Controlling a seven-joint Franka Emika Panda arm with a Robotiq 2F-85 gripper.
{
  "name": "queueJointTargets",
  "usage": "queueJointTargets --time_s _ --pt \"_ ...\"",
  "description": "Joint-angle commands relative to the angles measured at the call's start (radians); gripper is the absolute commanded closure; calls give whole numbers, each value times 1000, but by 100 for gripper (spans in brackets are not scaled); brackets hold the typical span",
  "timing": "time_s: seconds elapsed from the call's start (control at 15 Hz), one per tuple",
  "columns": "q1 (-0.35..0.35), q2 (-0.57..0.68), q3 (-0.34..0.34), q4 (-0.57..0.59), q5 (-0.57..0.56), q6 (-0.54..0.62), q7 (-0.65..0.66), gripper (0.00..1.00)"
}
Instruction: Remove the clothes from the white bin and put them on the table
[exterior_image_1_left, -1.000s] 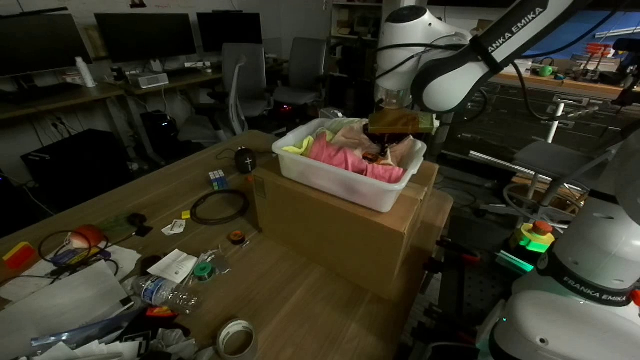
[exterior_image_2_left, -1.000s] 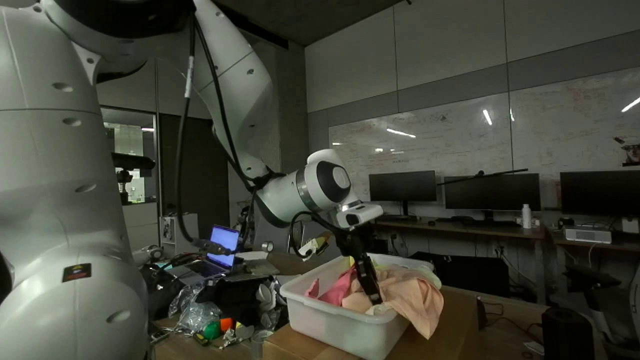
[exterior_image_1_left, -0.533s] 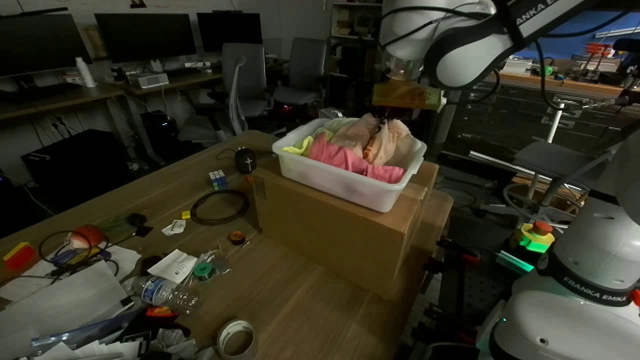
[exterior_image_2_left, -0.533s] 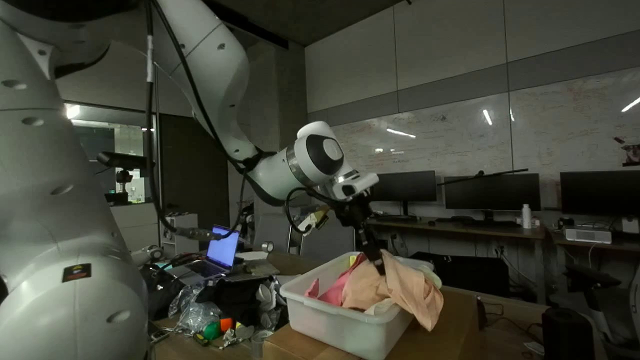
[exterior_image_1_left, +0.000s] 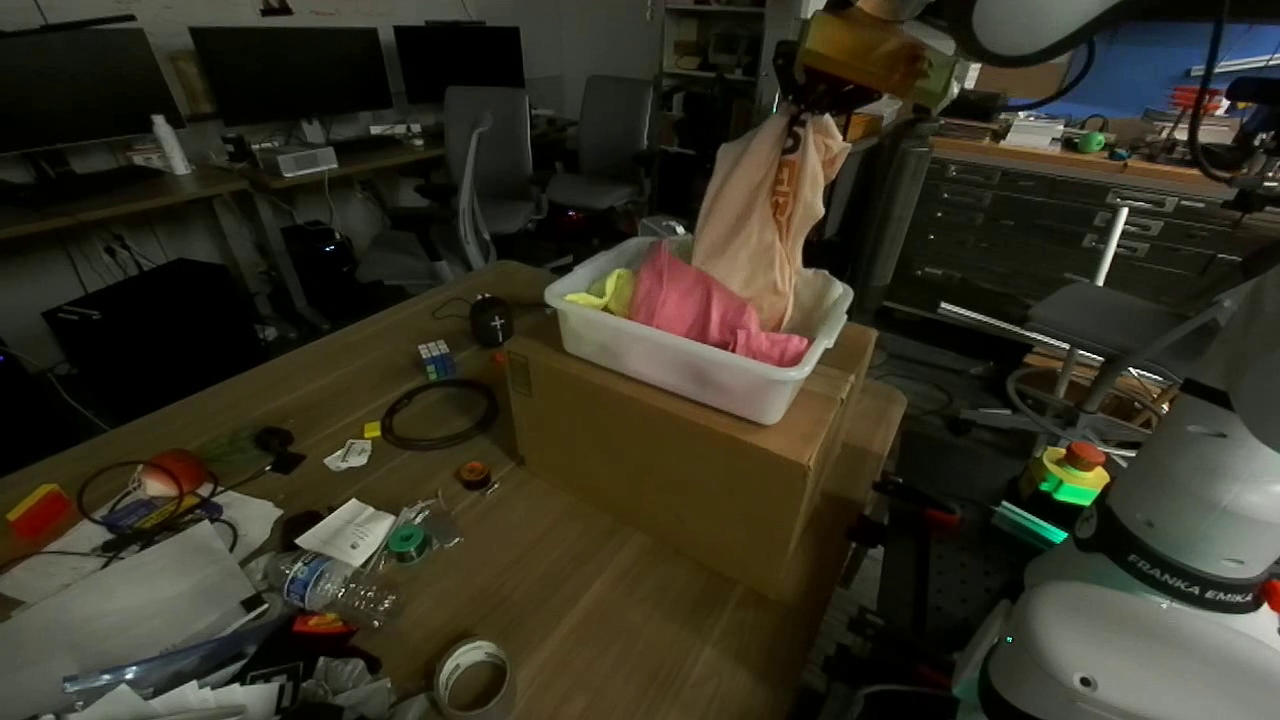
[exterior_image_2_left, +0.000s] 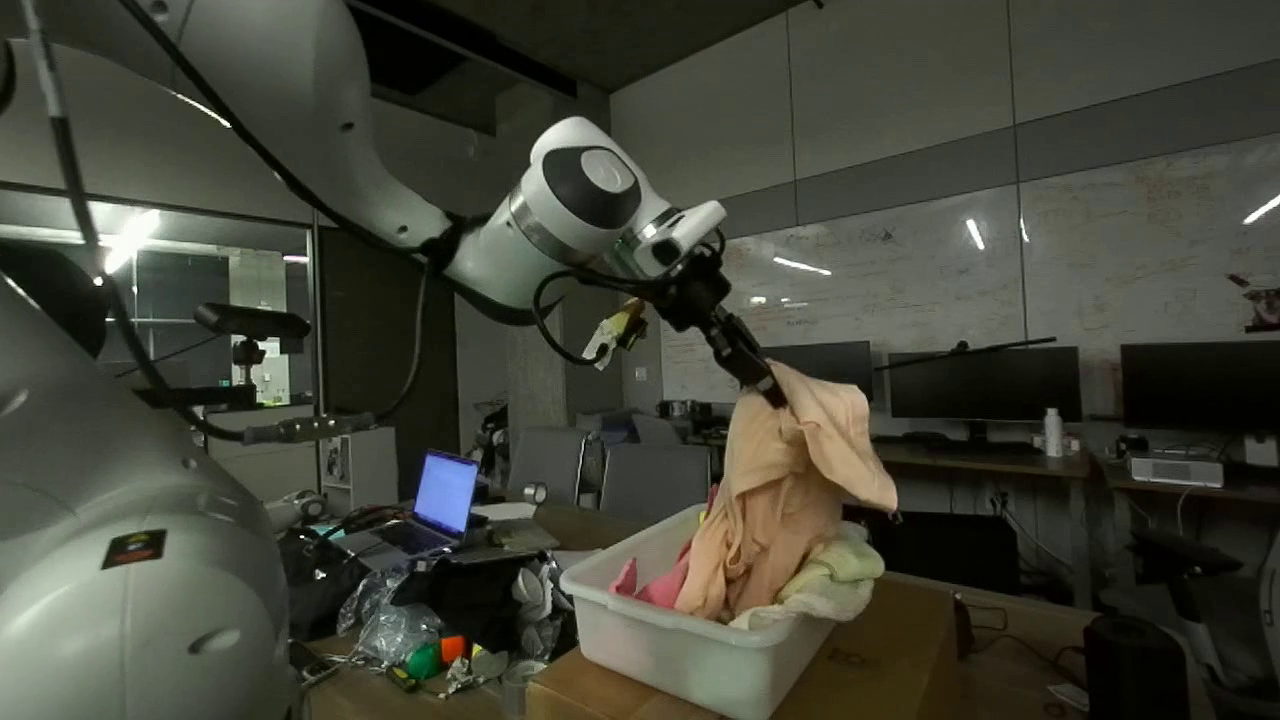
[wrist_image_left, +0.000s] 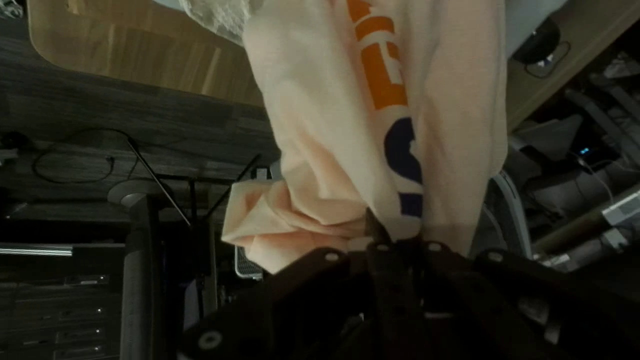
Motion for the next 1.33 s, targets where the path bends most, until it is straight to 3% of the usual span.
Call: queueJointTargets --time_s 0.0,0.33,0.6,1.27 --pt "-34 -109 18 0 7 8 -29 96" --pt "12 -155 -14 -1 59 31 -158 96" --pt "111 -141 -36 5 212 6 -407 97" --pt "347 -104 18 52 586 -142 -863 97"
